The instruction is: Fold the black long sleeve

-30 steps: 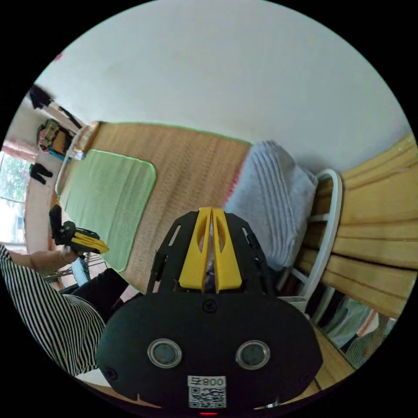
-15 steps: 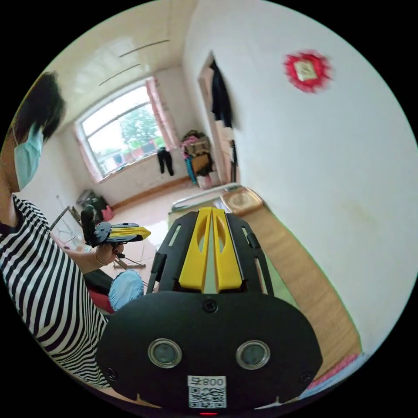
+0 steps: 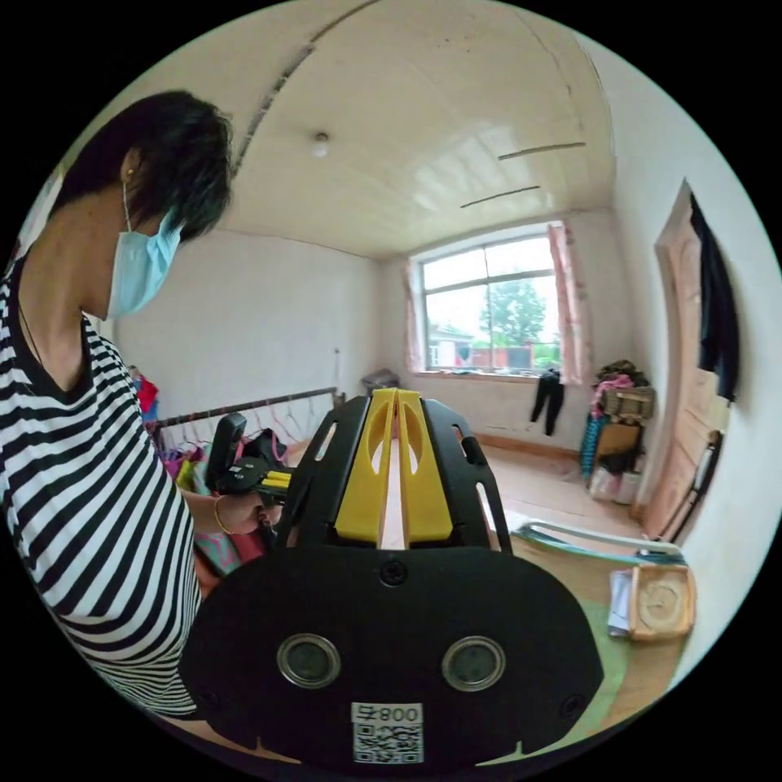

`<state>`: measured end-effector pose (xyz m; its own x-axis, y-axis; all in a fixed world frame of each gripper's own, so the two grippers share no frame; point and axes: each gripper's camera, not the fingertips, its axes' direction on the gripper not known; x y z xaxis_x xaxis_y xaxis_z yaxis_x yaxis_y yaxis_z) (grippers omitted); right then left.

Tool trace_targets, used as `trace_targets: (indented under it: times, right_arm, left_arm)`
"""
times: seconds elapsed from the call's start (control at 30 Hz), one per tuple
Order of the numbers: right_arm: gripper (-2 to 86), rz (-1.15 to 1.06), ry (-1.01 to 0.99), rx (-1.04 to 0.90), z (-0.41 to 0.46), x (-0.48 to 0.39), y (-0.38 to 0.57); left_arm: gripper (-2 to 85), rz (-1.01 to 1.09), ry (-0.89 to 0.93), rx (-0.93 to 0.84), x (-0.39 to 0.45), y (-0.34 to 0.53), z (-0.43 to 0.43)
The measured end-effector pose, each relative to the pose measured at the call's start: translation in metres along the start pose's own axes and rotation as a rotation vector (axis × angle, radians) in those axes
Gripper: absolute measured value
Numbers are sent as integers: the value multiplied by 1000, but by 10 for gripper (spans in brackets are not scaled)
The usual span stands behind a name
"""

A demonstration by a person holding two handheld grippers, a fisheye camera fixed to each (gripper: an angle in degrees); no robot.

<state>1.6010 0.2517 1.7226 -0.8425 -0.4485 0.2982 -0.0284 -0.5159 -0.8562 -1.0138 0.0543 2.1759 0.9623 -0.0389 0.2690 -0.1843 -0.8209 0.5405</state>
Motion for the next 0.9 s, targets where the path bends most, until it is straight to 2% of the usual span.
trace_targets:
  times: [0.3,0.53,0.67,0.9]
  right_arm:
    - [47,-47,-357,-106,260,27,116]
    - [76,-46,-593,-296,477,27,234]
    - [78,-86,-709,-463,581,16,304]
    - [87,-136,-907,-715,767,-6,441]
  left_arm:
    - [26,-377,-286,-55,-249,136,-42]
    - [71,-788,-646,-164,-418,269,-68]
    - [122,-1009,-656,-199,-499,335,-49]
    - [89,-1073,-711,-354,-598,386,16]
